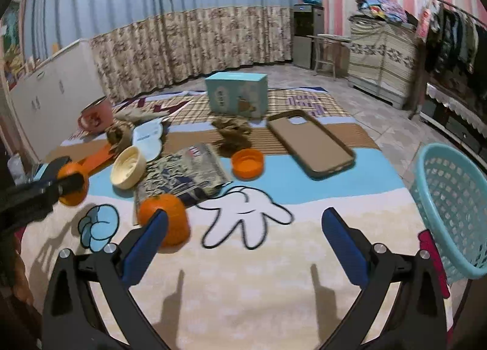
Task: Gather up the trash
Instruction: 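Grasp an orange with the left tool while the right tool grasps the other orange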
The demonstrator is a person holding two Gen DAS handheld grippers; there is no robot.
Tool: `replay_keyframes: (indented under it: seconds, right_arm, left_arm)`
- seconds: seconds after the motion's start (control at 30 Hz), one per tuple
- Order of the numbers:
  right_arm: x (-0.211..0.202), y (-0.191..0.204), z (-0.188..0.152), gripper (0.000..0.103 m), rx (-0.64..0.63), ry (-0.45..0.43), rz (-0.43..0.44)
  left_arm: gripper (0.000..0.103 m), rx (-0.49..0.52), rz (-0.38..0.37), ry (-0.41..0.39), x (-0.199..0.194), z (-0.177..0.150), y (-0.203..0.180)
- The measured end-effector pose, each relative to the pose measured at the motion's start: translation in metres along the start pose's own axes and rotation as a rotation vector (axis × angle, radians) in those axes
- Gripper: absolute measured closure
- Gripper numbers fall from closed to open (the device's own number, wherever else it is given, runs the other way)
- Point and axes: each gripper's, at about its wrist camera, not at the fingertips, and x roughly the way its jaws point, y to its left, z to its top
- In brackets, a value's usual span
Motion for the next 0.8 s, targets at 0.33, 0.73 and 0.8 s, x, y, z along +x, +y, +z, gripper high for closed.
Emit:
replay_keyframes:
  seconds: [0.33,0.73,0.8]
  right_arm:
    - [0.011,0.029,0.004,0.005,-0.054,0.029,0.033]
    - [0.029,0.052,-0.001,0.042,-0.105,0.104,0.12]
    - [0.029,0.053,-0.001,0.049,-0.106,0.108,0.144]
  left_arm:
    - [0.064,-0.074,0.037,0.003,0.005,0.004,0.034]
    - [0.063,-0.063,0.044,0.01,0.008,0.004,0.028]
    - [0.063,-0.059,0.041,0.012,0.008,0.004,0.025]
